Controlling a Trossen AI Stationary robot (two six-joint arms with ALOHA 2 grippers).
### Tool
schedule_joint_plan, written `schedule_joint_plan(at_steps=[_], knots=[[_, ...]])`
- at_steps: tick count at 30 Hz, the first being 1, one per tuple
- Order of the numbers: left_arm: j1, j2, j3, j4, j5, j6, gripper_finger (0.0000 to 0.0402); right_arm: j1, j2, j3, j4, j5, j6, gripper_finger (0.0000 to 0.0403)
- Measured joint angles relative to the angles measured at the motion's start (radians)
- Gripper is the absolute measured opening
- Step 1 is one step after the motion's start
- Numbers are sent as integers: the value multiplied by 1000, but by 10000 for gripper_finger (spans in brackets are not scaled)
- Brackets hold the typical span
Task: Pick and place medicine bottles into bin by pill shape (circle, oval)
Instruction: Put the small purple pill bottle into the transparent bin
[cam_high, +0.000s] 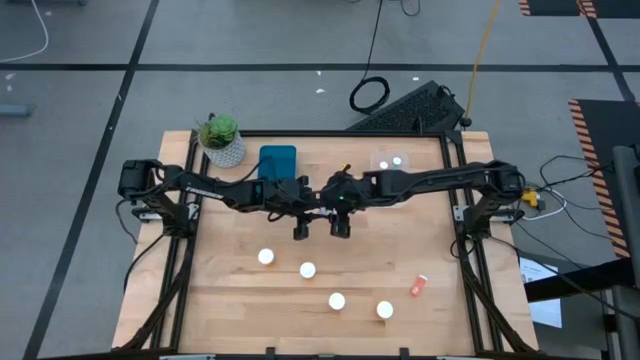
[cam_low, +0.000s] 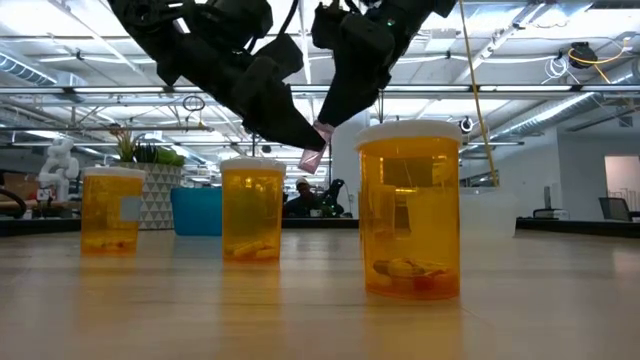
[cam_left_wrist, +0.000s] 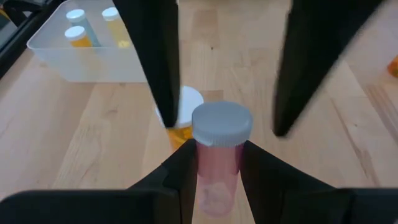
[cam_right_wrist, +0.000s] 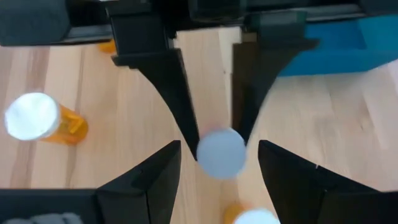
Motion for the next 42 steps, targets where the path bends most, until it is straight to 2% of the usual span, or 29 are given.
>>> schedule_joint_plan(at_steps=[10, 25, 34, 37, 42], knots=[[0, 0, 0, -2, 0, 1, 113, 0, 29, 0, 32, -16, -11, 202], [-1, 0, 0, -15, 0, 10, 113, 0, 30, -1, 37, -15, -15, 117], [-1, 0, 0, -15, 0, -23, 115, 0, 30, -1, 37, -16, -15, 118], [0, 0, 0, -15, 0, -51, 137, 0, 29, -1, 35, -16, -15, 116], [0, 1, 0, -19, -44, -89, 213, 0, 27, -1, 24, -16, -15, 117]])
